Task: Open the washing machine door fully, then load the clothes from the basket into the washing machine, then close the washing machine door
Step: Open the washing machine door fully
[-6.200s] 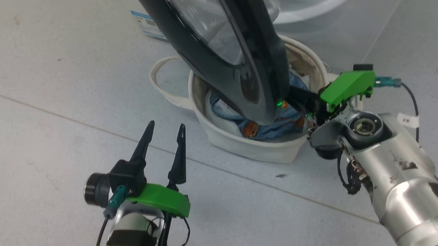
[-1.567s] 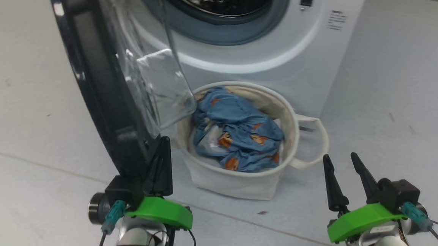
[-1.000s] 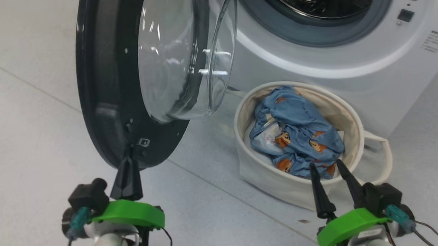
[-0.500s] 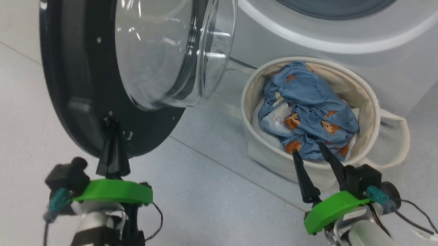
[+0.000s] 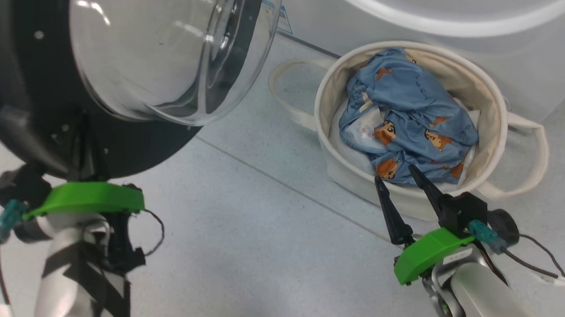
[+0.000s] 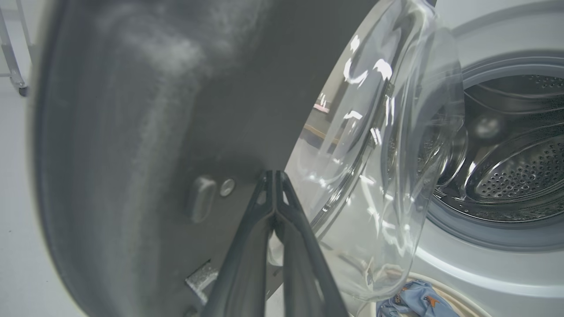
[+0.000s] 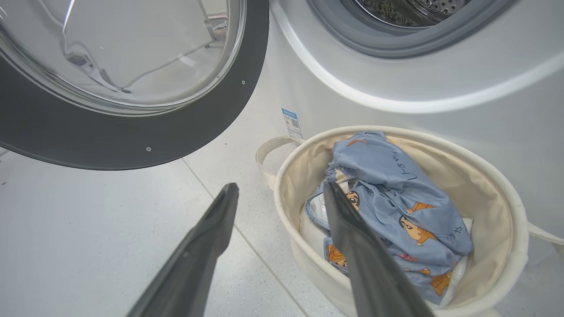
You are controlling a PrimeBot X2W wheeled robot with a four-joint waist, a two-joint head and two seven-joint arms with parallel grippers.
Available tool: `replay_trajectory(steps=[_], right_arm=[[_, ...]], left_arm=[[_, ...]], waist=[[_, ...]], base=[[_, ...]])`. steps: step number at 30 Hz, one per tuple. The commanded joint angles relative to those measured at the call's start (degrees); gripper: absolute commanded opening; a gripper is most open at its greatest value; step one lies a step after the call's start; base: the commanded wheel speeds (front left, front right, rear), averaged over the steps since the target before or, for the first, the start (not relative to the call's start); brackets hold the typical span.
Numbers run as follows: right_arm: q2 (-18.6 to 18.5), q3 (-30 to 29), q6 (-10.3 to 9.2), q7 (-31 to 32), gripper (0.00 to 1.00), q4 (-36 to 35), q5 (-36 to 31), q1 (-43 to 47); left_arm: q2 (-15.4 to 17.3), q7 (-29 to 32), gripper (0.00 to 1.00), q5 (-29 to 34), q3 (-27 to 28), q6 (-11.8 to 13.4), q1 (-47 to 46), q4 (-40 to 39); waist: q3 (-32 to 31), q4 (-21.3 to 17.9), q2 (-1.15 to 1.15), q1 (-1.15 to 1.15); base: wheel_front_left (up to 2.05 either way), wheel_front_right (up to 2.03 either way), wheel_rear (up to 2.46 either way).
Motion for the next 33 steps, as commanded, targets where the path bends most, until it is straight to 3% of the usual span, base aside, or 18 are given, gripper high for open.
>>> replay_trajectory(steps=[1,9,22,28,33], right_arm=[[0.5,1.8,0.34,-0.7,1.0,-1.4,-0.6,-1.1],[-1.4,3.8,0.34,-0.7,1.0,0.1,-0.6,-3.8],[-1.7,4.9,0.34,-0.7,1.0,0.9,-0.2,-5.0],[-1.2,2.9,0.34,-0.7,1.0,-0.6,0.1,-3.9],[0.4,-4.1,0.34,-0.7,1.0,-5.6,-0.4,-1.6]], left_arm=[[2.7,-0.3,0.0,1.1,2.9,0.0,-2.4,-1.1],[4.9,-0.3,0.0,1.5,9.8,-1.1,-9.5,5.8],[6.6,-0.3,0.0,3.9,16.5,-2.1,-14.8,13.3],[4.2,-0.3,0.0,7.1,15.0,-2.7,-12.7,8.3],[2.0,-0.3,0.0,7.3,7.2,-2.9,-6.8,2.2]], waist=[[0.9,0.0,0.0,0.0],[3.9,0.1,0.0,0.0],[4.1,-0.1,0.0,0.0],[1.7,-0.1,0.0,0.0],[-2.8,-0.5,0.0,0.0]], base=[[0.0,0.0,0.0],[0.0,0.0,0.0],[0.0,0.0,0.0],[0.0,0.0,0.0],[0.0,0.0,0.0]])
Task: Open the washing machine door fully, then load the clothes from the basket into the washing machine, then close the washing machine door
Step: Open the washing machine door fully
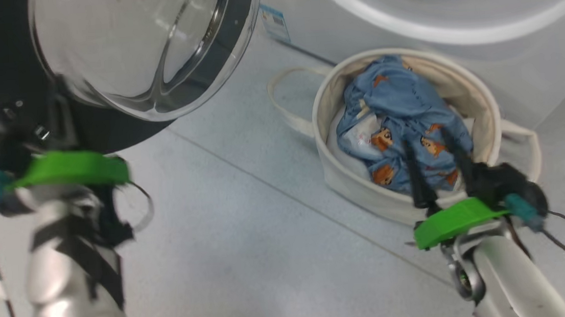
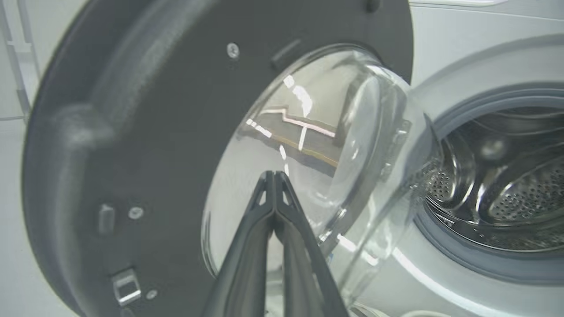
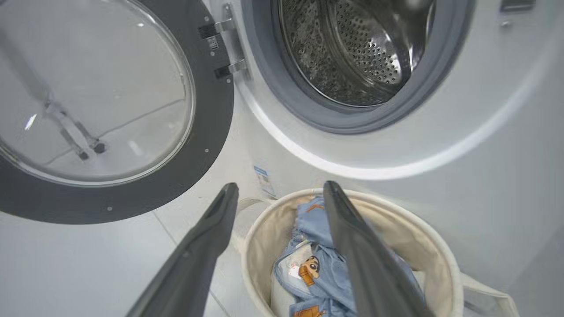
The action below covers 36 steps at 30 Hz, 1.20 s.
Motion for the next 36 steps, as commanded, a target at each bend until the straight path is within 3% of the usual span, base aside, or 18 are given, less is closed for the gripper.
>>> replay_trajectory(steps=[1,5,6,10,15,21,31,33,34,35,36], right_arm=[[1.7,-0.8,0.34,-0.7,1.0,-3.2,-0.4,1.9],[3.5,-6.7,0.34,-0.7,1.0,-8.2,-0.7,5.6],[4.0,-7.9,0.34,-0.7,1.0,-10.4,-0.7,7.3],[4.4,-9.5,0.34,-0.7,1.0,-14.6,0.5,9.6],[4.4,-10.4,0.34,-0.7,1.0,-20.1,1.4,11.8],[4.4,-11.6,0.34,-0.7,1.0,-21.8,1.8,14.7],[4.4,-10.5,0.34,-0.7,1.0,-18.0,-0.4,19.2],[4.4,-10.3,0.34,-0.7,1.0,-15.7,-0.9,19.4],[4.4,-10.2,0.34,-0.7,1.0,-14.9,-1.1,19.4],[4.4,-10.1,0.34,-0.7,1.0,-14.4,-1.1,19.3],[4.4,-10.2,0.34,-0.7,1.0,-14.0,-1.1,19.2]], left_arm=[[2.1,-0.3,0.0,-0.3,-1.4,-0.3,2.9,-3.0],[1.9,-0.3,0.0,-6.3,-13.5,-0.3,9.6,-6.2],[1.8,-0.3,0.0,-7.5,-17.5,-0.3,13.0,-8.0],[1.8,-0.3,0.0,-8.3,-22.1,-0.3,18.3,-10.0],[1.8,-0.3,0.0,-4.3,-24.2,-0.3,22.4,-9.0],[1.8,-0.3,0.0,-3.5,-22.5,-0.3,24.8,-10.3],[1.8,-0.3,0.0,-3.4,-20.8,-0.3,30.8,-15.3],[1.8,-0.3,0.04,-3.1,-21.3,-0.3,31.6,-16.5],[1.8,-0.3,0.09,-2.7,-21.5,-0.3,32.1,-16.9],[1.8,-0.3,0.23,-2.6,-21.5,-0.3,32.5,-17.2],[1.8,-0.3,0.82,-2.7,-21.6,-0.3,32.8,-17.4]], waist=[[-2.7,-0.3,0.0,-0.01],[-7.5,-1.6,0.0,-0.01],[-9.5,-3.5,0.0,-0.01],[-12.1,-8.1,0.0,-0.01],[-13.8,-13.9,0.0,-0.01],[-14.9,-19.9,0.0,-0.01],[-17.9,-24.2,0.0,-0.01],[-18.1,-24.5,0.0,-0.01],[-18.2,-24.5,0.0,-0.01],[-18.3,-24.5,0.0,-0.01],[-18.3,-24.5,0.0,-0.01]], base=[[0.0,0.0,0.0],[0.0,0.0,0.0],[0.0,0.0,0.0],[0.0,0.0,0.0],[0.0,0.0,0.0],[0.0,0.0,0.0],[0.0,0.0,0.0],[0.0,0.0,0.0],[0.0,0.0,0.0],[0.0,0.0,0.0],[0.0,0.0,0.0]])
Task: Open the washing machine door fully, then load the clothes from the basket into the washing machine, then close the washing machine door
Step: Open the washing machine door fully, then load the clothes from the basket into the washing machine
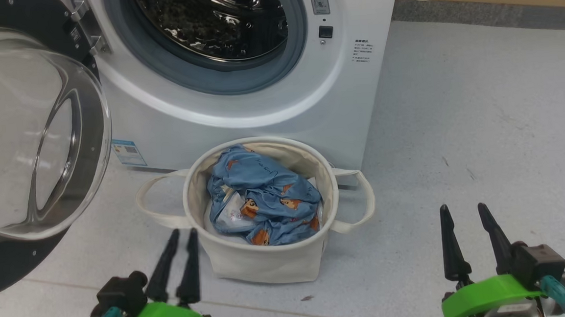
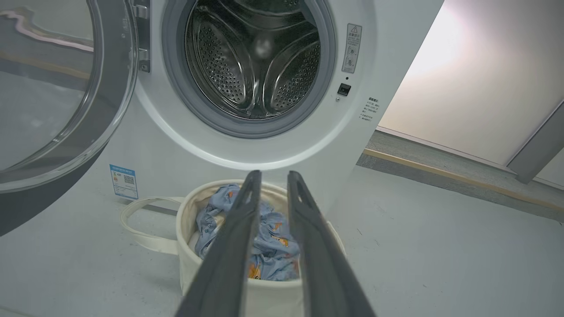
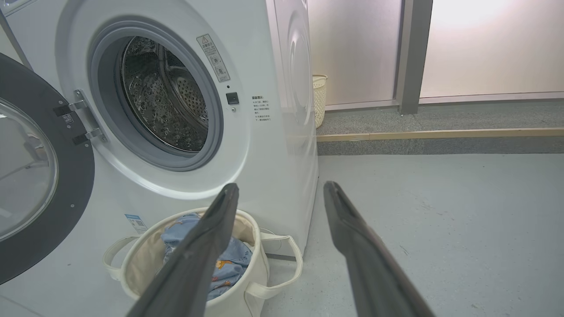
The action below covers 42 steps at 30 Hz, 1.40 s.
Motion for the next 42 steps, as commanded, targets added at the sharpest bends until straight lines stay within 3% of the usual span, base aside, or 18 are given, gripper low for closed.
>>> replay_trajectory(steps=[1,14,21,42], right_arm=[[-0.1,1.3,0.33,-0.7,1.0,-1.4,-0.2,-1.1],[-0.1,0.1,0.33,-0.7,1.0,1.4,-0.6,-2.1],[-0.1,0.7,0.33,-0.7,1.0,1.9,0.2,-2.7],[-0.1,2.5,0.33,-0.7,1.0,1.3,1.2,-4.8]], left_arm=[[0.9,-0.3,1.0,0.1,1.8,-0.3,-0.8,-2.4],[0.9,-0.3,1.0,0.4,0.6,-0.1,-0.2,-2.0],[0.9,-0.3,1.0,-2.3,-0.9,-0.3,-0.7,-0.9],[0.9,-0.3,1.0,-2.1,0.4,-0.1,-2.8,-0.4]], waist=[[0.0,0.1,0.0,0.0],[0.3,1.0,0.0,0.0],[0.7,1.3,0.0,0.0],[4.2,2.1,0.0,0.0]], base=[[0.0,0.0,0.0],[0.0,0.0,0.0],[0.28,-0.1,-0.17],[1.37,-1.12,-0.25]])
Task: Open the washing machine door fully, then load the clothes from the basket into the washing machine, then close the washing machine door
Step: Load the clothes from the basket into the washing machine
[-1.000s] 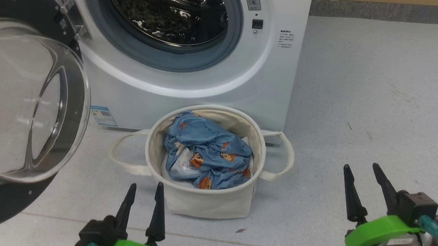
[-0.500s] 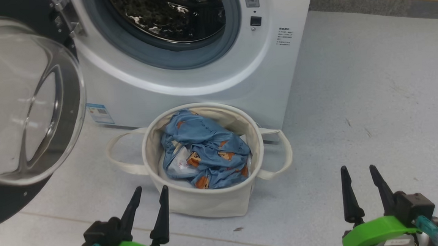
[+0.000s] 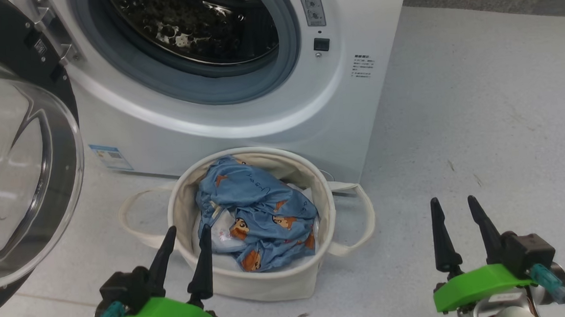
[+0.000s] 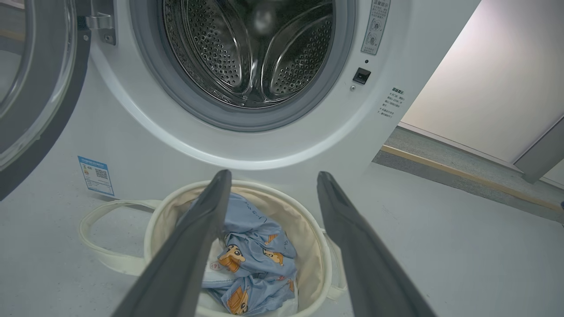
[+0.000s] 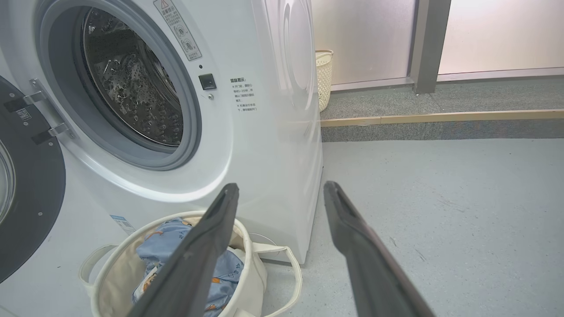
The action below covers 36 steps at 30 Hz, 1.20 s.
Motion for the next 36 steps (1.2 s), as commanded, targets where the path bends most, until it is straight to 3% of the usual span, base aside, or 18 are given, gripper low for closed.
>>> replay_trajectory(steps=[1,11,18,30,36], right_arm=[[-0.3,1.5,0.33,-0.7,1.0,-2.3,0.3,-1.9],[-0.3,2.7,0.33,-0.7,1.0,-3.7,-0.4,-2.4],[-0.3,1.4,0.33,-0.7,1.0,-4.1,0.4,-3.9],[-0.3,-1.8,0.33,-0.7,1.0,-6.0,-1.1,-8.9],[-0.3,-2.1,0.33,-0.7,1.0,-6.6,-1.3,-11.4]], left_arm=[[0.6,-0.3,1.0,0.5,2.0,-0.1,-1.8,-1.3],[0.6,-0.3,1.0,2.1,1.3,0.0,-3.0,0.3],[0.6,-0.3,1.0,6.8,-2.0,-0.2,-7.1,6.3],[0.6,-0.3,1.0,8.3,-8.4,-0.4,-27.4,29.5],[1.6,-0.3,1.0,10.4,-10.2,-0.4,-37.9,37.0]], waist=[[0.4,0.4,0.0,0.0],[2.6,0.6,0.0,0.0],[7.2,-0.5,0.0,0.0],[22.8,-3.9,0.0,0.0],[29.8,-6.0,0.0,0.0]], base=[[0.39,-0.39,0.0],[0.04,-0.04,0.0],[0.0,0.0,0.0],[0.0,0.0,0.0],[0.0,0.0,0.0]])
